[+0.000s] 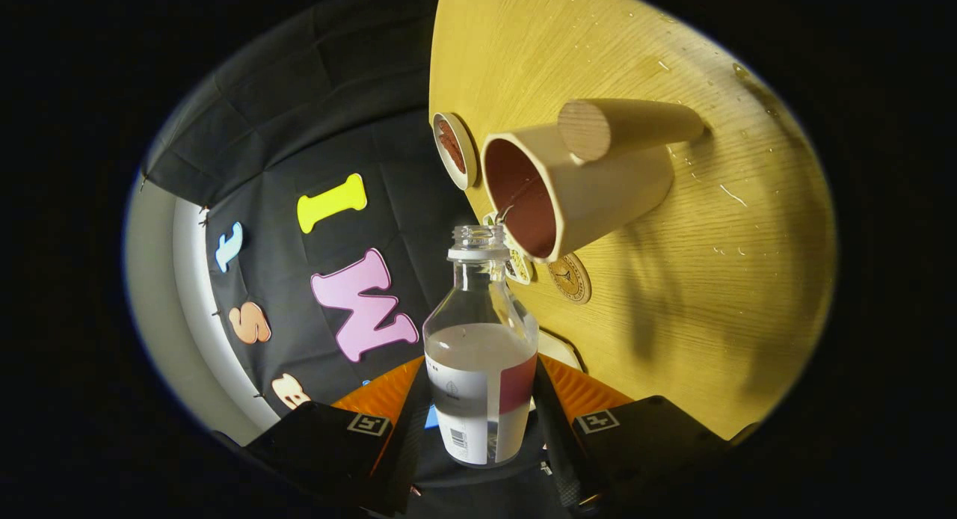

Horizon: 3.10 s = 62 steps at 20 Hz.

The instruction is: Take the bottle from table, then pour the juice into the cup, finally place the bottle on the coaster

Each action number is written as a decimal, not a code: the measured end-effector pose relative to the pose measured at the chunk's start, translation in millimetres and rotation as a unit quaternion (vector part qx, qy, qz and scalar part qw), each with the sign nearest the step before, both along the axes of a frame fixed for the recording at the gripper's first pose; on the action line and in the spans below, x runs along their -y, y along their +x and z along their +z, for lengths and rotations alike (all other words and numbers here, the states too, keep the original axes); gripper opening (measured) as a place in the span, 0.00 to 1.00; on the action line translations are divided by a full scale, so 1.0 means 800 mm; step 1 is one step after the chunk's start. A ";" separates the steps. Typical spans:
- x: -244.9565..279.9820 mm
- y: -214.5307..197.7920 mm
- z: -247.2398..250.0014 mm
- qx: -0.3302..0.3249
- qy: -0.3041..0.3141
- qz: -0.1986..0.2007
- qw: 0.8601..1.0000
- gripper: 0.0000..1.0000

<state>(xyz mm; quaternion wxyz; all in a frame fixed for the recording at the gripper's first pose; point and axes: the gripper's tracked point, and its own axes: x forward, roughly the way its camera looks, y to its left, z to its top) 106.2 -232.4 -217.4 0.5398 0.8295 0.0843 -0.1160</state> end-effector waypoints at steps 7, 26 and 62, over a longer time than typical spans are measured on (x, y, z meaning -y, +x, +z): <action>-0.002 0.003 -0.001 -0.002 0.026 0.000 1.000 0.75; 0.014 0.011 0.005 -0.014 0.108 -0.017 0.994 0.75; 0.032 0.034 0.038 -0.041 0.166 -0.051 0.984 0.75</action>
